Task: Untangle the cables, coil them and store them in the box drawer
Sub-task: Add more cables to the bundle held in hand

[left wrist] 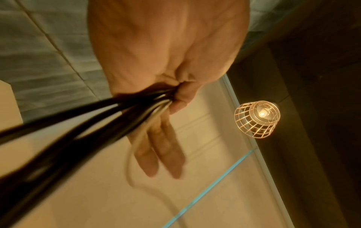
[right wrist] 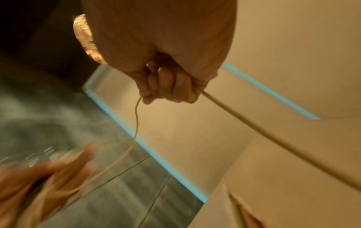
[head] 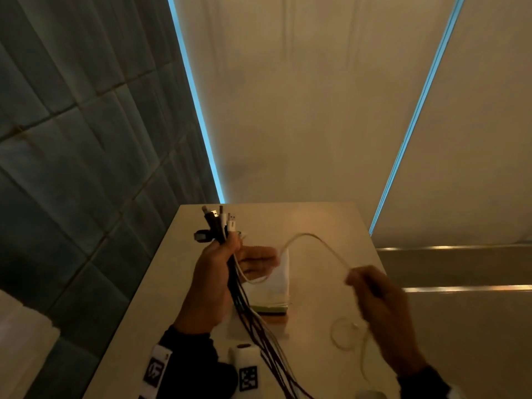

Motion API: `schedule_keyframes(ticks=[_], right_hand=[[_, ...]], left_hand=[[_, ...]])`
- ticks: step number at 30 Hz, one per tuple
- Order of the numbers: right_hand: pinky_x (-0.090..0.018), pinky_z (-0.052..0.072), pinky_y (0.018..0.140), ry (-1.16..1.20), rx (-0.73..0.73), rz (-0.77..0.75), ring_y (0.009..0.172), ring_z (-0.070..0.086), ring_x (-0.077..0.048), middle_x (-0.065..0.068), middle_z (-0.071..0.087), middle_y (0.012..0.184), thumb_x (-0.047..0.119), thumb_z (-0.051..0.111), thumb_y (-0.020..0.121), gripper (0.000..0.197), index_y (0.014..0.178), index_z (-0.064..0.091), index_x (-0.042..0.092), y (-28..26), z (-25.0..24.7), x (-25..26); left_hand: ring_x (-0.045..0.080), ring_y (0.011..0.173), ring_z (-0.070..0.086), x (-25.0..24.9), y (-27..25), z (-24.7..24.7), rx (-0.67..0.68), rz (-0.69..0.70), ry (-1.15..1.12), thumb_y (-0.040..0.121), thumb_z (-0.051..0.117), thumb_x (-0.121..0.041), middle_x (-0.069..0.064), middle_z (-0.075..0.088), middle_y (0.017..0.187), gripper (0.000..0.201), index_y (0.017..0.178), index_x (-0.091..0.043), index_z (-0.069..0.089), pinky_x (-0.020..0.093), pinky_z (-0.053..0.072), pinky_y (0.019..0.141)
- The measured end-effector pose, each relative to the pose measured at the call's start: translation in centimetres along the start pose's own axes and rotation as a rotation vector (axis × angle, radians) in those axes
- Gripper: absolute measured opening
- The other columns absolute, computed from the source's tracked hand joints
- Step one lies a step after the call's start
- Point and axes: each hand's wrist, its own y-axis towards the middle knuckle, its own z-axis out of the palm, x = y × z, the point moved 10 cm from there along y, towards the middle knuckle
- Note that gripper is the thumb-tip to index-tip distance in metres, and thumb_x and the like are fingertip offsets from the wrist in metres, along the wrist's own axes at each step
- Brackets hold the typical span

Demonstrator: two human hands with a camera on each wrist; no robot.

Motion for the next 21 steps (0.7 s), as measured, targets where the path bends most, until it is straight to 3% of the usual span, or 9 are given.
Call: schedule_keyframes(ticks=[2, 5, 7, 9, 12, 14, 16, 18, 21], right_hand=[[-0.017, 0.028, 0.042, -0.006, -0.124, 0.128, 0.045, 0.035, -0.007, 0.007, 0.045, 0.044, 0.008, 0.057, 0.093, 0.029, 0.068, 0.068, 0.018, -0.3, -5.5, -3.7], [-0.008, 0.040, 0.053, -0.224, 0.353, 0.287, 0.050, 0.055, 0.003, 0.009, 0.064, 0.055, -0.001, 0.056, 0.093, 0.050, 0.059, 0.071, 0.033, -2.7, -3.7, -8.8], [-0.010, 0.044, 0.080, -0.266, 0.570, 0.186, 0.080, 0.060, 0.009, 0.002, 0.070, 0.094, 0.031, 0.058, 0.095, 0.018, 0.082, 0.071, 0.037, -5.4, -3.0, -10.9], [-0.023, 0.045, 0.095, -0.286, 0.786, 0.213, 0.087, 0.056, 0.009, -0.007, 0.065, 0.109, 0.066, 0.066, 0.074, 0.028, 0.087, 0.063, 0.040, -7.7, -1.2, -11.9], [-0.014, 0.036, 0.094, -0.325, 0.538, 0.201, 0.115, 0.044, 0.015, 0.032, 0.048, 0.127, 0.081, 0.050, 0.070, 0.062, 0.123, 0.050, 0.048, -3.9, 0.2, -5.7], [-0.011, 0.035, 0.095, -0.151, 0.600, 0.095, 0.120, 0.042, 0.016, 0.036, 0.046, 0.130, 0.084, 0.053, 0.063, 0.080, 0.132, 0.047, 0.045, -3.0, 4.1, 0.2], [-0.018, 0.050, 0.084, 0.019, 0.721, 0.065, 0.098, 0.063, -0.001, 0.016, 0.067, 0.107, 0.058, 0.066, 0.076, 0.047, 0.108, 0.066, 0.024, -3.5, 8.3, 2.7], [-0.033, 0.051, 0.057, 0.206, 0.651, 0.113, 0.057, 0.059, -0.017, 0.000, 0.060, 0.066, 0.032, 0.068, 0.084, 0.023, 0.077, 0.064, 0.011, -3.2, 9.2, 2.7], [-0.030, 0.035, 0.047, 0.091, 0.562, 0.353, 0.043, 0.039, -0.013, 0.002, 0.042, 0.052, 0.049, 0.074, 0.076, 0.035, 0.060, 0.058, 0.022, -4.6, 6.5, -2.7]], left_hand=[[0.020, 0.042, 0.050, -0.6, 0.1, -0.3, -0.018, 0.015, -0.045, 0.095, 0.042, -0.026, 0.007, 0.052, 0.053, 0.028, 0.073, -0.010, 0.048, 0.032, 0.051, 0.052], [0.006, 0.036, 0.022, -0.4, 0.6, 1.2, 0.025, 0.003, -0.157, 0.095, 0.041, -0.027, -0.006, 0.026, 0.048, 0.027, 0.071, -0.015, 0.039, 0.019, 0.025, 0.038], [0.006, 0.040, 0.023, -0.2, 0.7, 3.2, 0.101, -0.014, -0.202, 0.098, 0.038, -0.026, -0.006, 0.027, 0.052, 0.026, 0.075, -0.014, 0.042, 0.021, 0.026, 0.040], [0.008, 0.044, 0.027, 0.0, 0.5, 5.3, 0.186, -0.047, -0.240, 0.097, 0.037, -0.023, -0.004, 0.029, 0.058, 0.024, 0.080, -0.011, 0.048, 0.023, 0.030, 0.044], [0.009, 0.048, 0.033, -0.2, -0.1, 8.3, 0.267, -0.036, -0.238, 0.096, 0.043, -0.018, -0.001, 0.035, 0.061, 0.023, 0.077, -0.010, 0.054, 0.023, 0.034, 0.047], [0.012, 0.051, 0.042, -0.3, -0.4, 10.2, 0.322, -0.015, -0.199, 0.094, 0.046, -0.021, 0.001, 0.044, 0.063, 0.023, 0.075, -0.011, 0.053, 0.026, 0.041, 0.050], [0.018, 0.059, 0.053, -0.2, -0.6, 11.4, 0.359, -0.034, -0.081, 0.099, 0.042, -0.026, 0.007, 0.057, 0.072, 0.027, 0.078, -0.011, 0.049, 0.033, 0.049, 0.058], [0.016, 0.053, 0.049, -0.5, -0.5, 11.5, 0.378, -0.061, -0.001, 0.099, 0.038, -0.030, 0.005, 0.057, 0.068, 0.027, 0.079, -0.014, 0.045, 0.029, 0.046, 0.053], [0.005, 0.038, 0.025, -2.8, 1.1, 9.0, 0.287, -0.010, -0.036, 0.091, 0.046, -0.030, -0.008, 0.033, 0.050, 0.021, 0.073, -0.020, 0.041, 0.017, 0.020, 0.038]])
